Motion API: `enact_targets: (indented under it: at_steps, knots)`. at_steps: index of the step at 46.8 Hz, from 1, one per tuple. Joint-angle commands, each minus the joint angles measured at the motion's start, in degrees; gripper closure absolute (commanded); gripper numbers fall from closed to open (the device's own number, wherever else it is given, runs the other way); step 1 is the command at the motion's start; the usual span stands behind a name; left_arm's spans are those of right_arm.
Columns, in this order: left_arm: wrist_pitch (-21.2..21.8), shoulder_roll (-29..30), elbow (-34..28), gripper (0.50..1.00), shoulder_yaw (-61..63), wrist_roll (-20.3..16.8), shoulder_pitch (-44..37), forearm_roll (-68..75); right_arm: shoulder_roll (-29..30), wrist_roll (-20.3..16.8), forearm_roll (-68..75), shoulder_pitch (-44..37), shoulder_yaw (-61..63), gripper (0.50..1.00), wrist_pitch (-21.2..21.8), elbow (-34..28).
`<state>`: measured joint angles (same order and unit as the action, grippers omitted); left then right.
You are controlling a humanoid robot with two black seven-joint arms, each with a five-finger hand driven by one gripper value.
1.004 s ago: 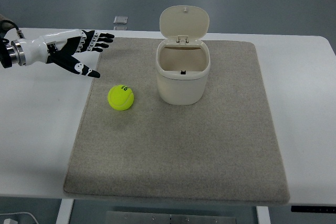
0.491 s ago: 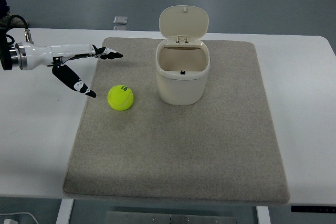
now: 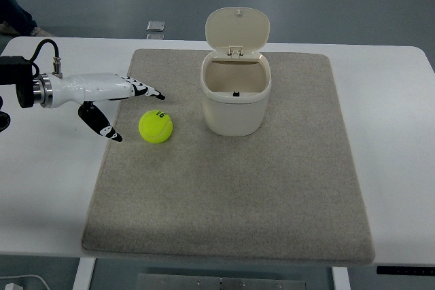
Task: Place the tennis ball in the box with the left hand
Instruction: 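Reach the open left hand down toward the tennis ball, then close the left hand's fingers around the tennis ball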
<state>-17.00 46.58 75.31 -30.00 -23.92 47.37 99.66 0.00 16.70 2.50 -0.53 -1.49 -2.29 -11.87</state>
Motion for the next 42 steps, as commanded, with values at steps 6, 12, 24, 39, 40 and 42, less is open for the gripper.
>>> enact_targets:
  at_steps: [6, 12, 24, 39, 40, 42]
  knots:
    - [2.14, -2.28, -0.07, 0.516, 1.61, 0.02, 0.44, 3.61, 0.0, 0.0, -0.04, 0.0, 0.0, 0.562, 0.0, 0.0]
    - [2.76, -2.81, -0.16, 0.523, 1.7, 0.02, 0.53, 6.68, 0.0, 0.0, 0.05, 0.0, 0.0, 0.562, 0.0, 0.0]
    - [3.29, -3.69, -0.69, 0.546, 1.7, 0.19, 0.18, 9.41, 0.0, 0.0, 0.05, 0.0, 0.0, 0.56, 0.0, 0.0]
    - [3.29, -4.92, -0.77, 0.643, 1.87, 0.19, 0.27, 10.99, 0.0, 0.0, -0.04, 0.0, 0.0, 0.562, 0.0, 0.0]
    - [3.29, -4.92, -0.77, 0.645, 1.96, 0.19, 0.35, 11.17, 0.0, 0.0, 0.05, 0.0, 0.0, 0.562, 0.0, 0.0]
    - [3.29, -4.92, -0.77, 0.649, 2.05, 0.19, 0.35, 11.52, 0.0, 0.0, 0.05, 0.0, 0.0, 0.562, 0.0, 0.0]
